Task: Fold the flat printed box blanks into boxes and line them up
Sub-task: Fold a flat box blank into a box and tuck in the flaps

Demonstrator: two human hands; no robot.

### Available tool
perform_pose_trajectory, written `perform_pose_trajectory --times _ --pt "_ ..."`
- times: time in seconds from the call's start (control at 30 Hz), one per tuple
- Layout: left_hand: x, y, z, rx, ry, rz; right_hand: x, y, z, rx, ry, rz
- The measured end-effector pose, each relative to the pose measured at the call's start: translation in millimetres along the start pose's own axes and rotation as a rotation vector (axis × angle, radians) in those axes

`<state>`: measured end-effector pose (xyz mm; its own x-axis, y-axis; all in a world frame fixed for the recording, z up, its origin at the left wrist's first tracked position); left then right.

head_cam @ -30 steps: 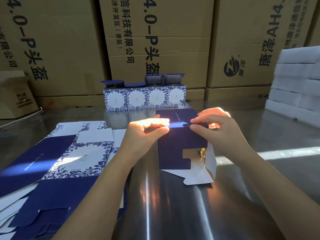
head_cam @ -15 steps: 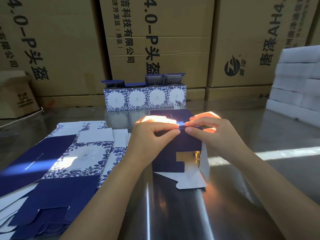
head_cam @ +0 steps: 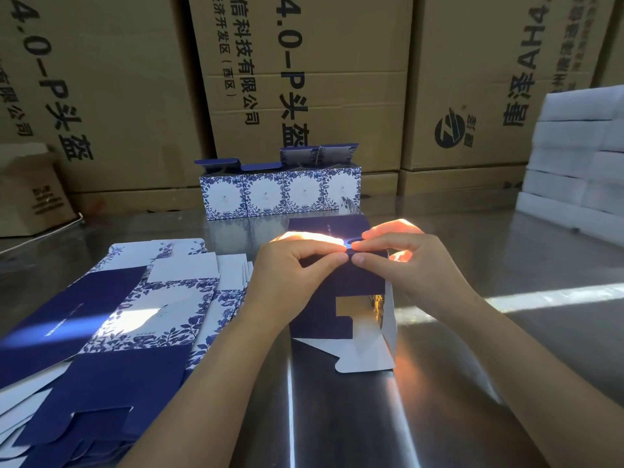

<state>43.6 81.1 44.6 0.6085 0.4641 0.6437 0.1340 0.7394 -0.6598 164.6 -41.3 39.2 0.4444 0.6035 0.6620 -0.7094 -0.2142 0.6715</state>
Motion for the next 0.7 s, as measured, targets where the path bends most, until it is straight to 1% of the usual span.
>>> perform_pose_trajectory --times 0.2,0.3,0.7 --pt "0.9 3.6 0.9 -0.022 0.006 0.048 4.0 0.3 9.8 0.01 0.06 -0.031" --pt "0.6 3.4 0.7 -0.017 0.009 0.055 4.8 -2.9 13.1 -0.018 0.044 -0.048" --pt "0.0 3.0 -0.6 0.042 -0.005 0.025 3.7 -0.7 12.2 -0.063 -0.013 0.006"
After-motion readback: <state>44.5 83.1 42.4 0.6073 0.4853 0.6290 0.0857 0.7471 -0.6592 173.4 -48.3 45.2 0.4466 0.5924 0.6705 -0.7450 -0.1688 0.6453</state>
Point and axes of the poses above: each hand's wrist, its own x-axis towards the middle knuckle, its own z-axis out of the back of the hand, y = z × x, the point moved 4 cm from there along x, towards the middle knuckle, and after that the axes turned 7 degrees about z, right-handed, at the moved point
